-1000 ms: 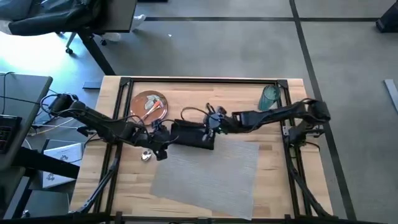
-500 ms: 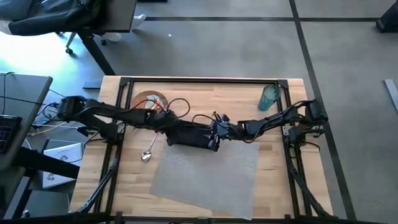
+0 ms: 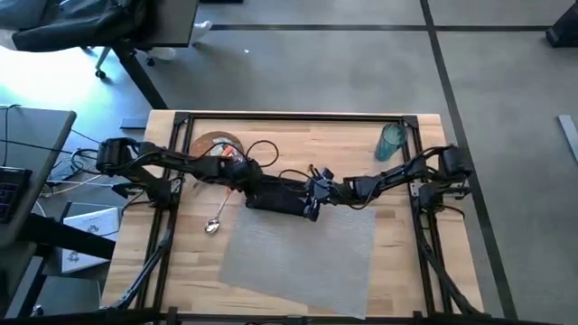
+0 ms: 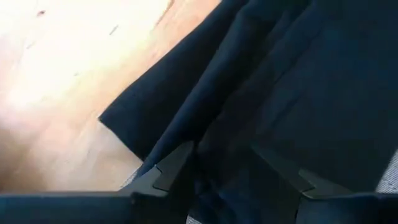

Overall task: Set table place
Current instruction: Fold the black napkin

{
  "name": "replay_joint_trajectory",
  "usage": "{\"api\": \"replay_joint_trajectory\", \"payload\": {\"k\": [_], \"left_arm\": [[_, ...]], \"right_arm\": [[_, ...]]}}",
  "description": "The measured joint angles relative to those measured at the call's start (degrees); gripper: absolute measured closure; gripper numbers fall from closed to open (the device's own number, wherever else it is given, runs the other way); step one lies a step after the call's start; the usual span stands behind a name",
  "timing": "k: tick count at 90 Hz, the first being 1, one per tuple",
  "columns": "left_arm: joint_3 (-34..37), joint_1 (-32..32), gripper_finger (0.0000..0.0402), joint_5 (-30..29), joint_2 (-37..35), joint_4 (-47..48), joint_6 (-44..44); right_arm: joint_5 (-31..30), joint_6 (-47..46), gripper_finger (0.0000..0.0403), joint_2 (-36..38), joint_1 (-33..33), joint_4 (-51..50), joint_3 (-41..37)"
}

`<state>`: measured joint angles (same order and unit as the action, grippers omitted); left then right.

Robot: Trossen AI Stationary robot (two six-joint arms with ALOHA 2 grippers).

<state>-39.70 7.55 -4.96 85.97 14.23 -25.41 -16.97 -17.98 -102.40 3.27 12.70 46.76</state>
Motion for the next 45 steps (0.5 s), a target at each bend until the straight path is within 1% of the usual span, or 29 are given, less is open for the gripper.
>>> {"api": "replay_joint_trajectory", "payload": {"k": [6,14,26,32,45], "left_arm": [[0.0,0.0,0.0301,0.0,0.0,0.49,0.56],[0.0,0.0,0.0337,0.08,0.0,1.22,1.74],[0.0,-0.11,0.039,1.97,0.0,0.71,1.56],[0.0,-0.14,0.0397,1.47,0.36,0.68,1.59],[0.0,-0.15,0.0389,0.57,2.43,0.51,4.79]], "right_arm": [[-0.02,-0.08,0.0199,-0.55,0.0,0.24,0.0],[0.0,-0.1,0.0199,-0.89,0.02,0.51,0.0],[0.0,0.0,0.0199,-0.89,0.04,0.85,0.0],[0.0,-0.09,0.0199,-0.89,0.02,1.46,0.0],[0.0,-0.14,0.0198,-0.89,0.03,2.16,0.0]]}}
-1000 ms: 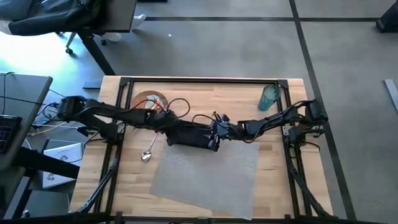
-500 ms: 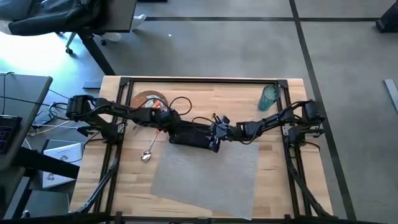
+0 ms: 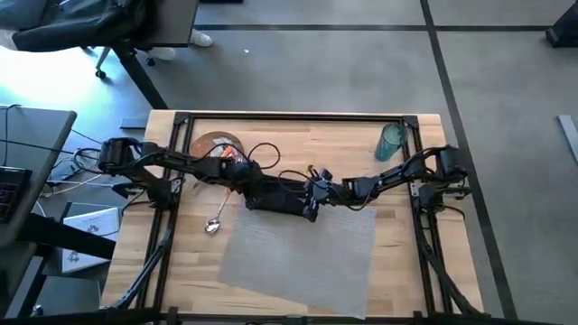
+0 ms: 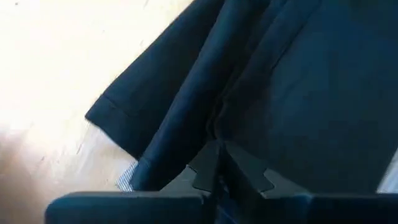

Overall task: Set table place
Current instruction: Fold the black napkin

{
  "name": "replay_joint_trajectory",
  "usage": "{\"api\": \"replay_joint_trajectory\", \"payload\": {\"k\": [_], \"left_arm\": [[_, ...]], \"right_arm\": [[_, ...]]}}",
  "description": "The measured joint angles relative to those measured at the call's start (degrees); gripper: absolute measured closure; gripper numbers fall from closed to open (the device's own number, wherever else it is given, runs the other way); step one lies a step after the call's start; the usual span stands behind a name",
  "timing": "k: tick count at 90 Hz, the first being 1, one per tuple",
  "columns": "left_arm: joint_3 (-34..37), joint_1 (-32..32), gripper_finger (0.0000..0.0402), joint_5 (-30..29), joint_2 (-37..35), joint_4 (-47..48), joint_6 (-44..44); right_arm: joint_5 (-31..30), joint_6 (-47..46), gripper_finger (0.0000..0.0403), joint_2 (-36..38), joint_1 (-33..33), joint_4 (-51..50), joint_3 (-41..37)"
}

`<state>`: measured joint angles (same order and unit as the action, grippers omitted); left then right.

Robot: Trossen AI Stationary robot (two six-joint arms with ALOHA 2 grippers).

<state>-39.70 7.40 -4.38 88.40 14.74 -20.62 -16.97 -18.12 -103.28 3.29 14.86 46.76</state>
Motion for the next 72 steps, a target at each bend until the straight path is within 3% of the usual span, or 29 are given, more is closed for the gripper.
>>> {"api": "replay_joint_trajectory", "payload": {"k": [15,45,72], "left_arm": [[-0.14,-1.05,0.0399,-7.02,0.21,0.57,-0.15],[-2.86,-2.22,0.0401,-14.45,-6.25,1.01,2.9],[-2.21,-0.15,0.0401,-19.32,-5.92,4.97,3.29]], "right_arm": [[0.02,-0.92,0.0198,0.0,0.23,-0.19,0.0],[0.52,-1.33,0.0198,0.0,0.5,-0.81,0.0],[0.66,-1.35,0.0198,0.04,0.5,-0.77,0.02]]}}
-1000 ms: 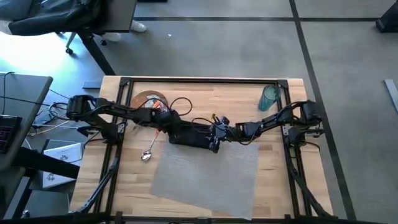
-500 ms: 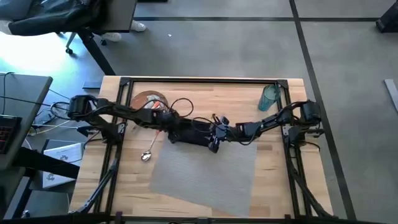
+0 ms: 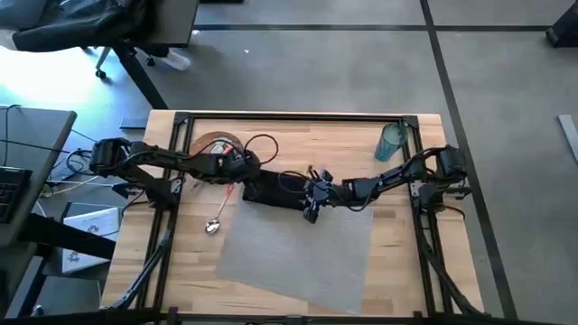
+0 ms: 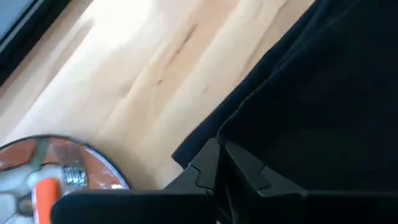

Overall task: Set table place
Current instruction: Fold the black napkin

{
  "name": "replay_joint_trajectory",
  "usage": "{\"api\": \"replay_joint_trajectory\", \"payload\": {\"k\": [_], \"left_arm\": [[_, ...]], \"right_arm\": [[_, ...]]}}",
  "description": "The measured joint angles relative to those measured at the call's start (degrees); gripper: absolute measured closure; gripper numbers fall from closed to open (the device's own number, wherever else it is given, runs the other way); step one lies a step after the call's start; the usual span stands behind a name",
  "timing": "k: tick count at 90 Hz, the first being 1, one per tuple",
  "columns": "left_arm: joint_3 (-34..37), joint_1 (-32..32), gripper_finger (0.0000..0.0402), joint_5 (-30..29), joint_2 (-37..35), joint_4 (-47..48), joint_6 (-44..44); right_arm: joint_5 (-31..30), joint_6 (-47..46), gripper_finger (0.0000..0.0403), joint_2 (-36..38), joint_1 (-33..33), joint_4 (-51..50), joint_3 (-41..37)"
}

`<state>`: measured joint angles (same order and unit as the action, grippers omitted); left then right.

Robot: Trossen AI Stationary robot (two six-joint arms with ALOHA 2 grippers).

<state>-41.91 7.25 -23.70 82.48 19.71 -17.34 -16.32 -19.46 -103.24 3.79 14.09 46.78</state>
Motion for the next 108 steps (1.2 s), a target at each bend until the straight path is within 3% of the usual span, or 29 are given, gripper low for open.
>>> {"api": "replay_joint_trajectory", "payload": {"k": [24,40,61,71,84,95,108], "left_arm": [[-0.02,0.28,0.0392,1.25,0.0,-0.29,-0.01],[-0.11,0.3,0.0343,1.2,0.0,1.55,1.79],[-6.73,-1.19,0.0286,1.17,-0.33,13.27,3.51],[-6.82,-3.67,0.0283,4.85,-0.45,8.46,7.41],[-1.53,-3.72,0.0286,9.87,1.24,-1.18,11.31],[3.58,-2.56,0.0288,8.8,2.5,-7.46,11.35],[7.69,-1.62,0.0288,4.29,2.73,-7.73,7.94]], "right_arm": [[0.0,0.03,0.0199,0.0,0.0,-0.01,0.0],[0.0,0.45,0.0199,0.06,-0.04,-0.04,0.0],[0.04,2.02,0.0199,3.77,-0.71,0.3,0.08],[0.01,4.36,0.0199,4.42,-2.7,2.62,0.13],[1.22,6.05,0.0199,0.29,-6.28,8.16,0.17],[2.34,6.64,0.0199,-3.73,-8.19,11.47,0.17],[2.86,7.88,0.0199,-6.73,-8.28,6.84,0.11]]}}
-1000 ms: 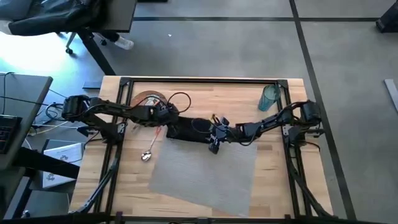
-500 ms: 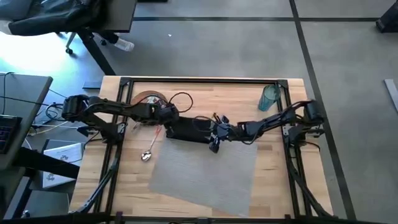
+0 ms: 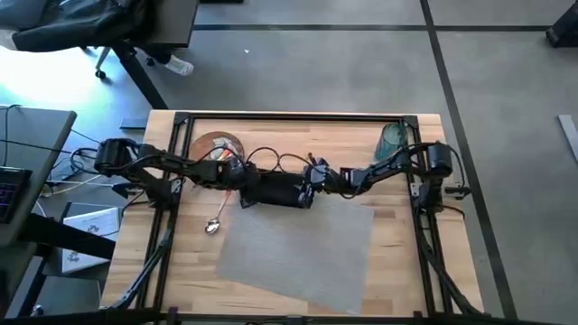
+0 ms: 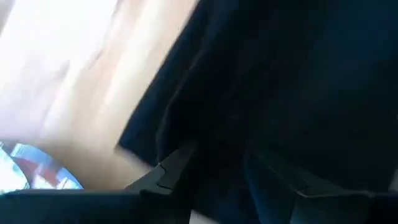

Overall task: Set table place
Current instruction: Fold the black napkin, then put the black napkin on the gray placemat

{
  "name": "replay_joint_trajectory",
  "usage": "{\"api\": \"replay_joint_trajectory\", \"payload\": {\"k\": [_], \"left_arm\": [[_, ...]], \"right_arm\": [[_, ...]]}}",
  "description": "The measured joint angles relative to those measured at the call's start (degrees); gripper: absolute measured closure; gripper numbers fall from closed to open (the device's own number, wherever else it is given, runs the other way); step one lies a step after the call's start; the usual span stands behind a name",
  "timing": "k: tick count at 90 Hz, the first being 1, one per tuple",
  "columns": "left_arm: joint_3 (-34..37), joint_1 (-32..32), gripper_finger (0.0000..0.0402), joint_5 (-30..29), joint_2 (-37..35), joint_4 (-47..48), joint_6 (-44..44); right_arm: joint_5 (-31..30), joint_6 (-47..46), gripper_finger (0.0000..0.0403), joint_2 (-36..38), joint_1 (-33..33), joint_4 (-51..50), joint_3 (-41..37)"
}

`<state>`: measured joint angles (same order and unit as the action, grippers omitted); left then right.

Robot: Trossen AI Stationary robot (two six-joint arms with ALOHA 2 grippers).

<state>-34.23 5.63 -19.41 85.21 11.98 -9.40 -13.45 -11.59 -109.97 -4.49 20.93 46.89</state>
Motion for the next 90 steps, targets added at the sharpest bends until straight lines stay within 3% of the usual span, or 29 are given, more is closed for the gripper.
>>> {"api": "replay_joint_trajectory", "payload": {"k": [18,37,60,77,90], "left_arm": [[3.51,-0.08,0.0288,-0.7,-0.24,-1.45,-5.43],[2.8,-1.04,0.0289,-0.5,-1.71,-1.25,-4.66],[-5.36,-4.08,0.0289,4.78,-8.12,5.59,-2.41],[-6.5,-7.08,0.0289,10.24,-10.13,5.86,1.48],[-6.23,-7.42,0.0289,5.16,-8.25,5.37,6.43]], "right_arm": [[-2.42,-1.1,0.0199,0.25,0.07,-6.37,0.35],[-2.63,0.14,0.0199,2.89,0.02,-6.49,-0.13],[-1.29,-0.16,0.0199,13.85,1.06,-11.95,-0.15],[3.04,-1.46,0.0199,18.24,5.4,-19.76,-0.14],[0.88,-4.04,0.0199,17.07,9.59,-18.8,-3.56]]}}
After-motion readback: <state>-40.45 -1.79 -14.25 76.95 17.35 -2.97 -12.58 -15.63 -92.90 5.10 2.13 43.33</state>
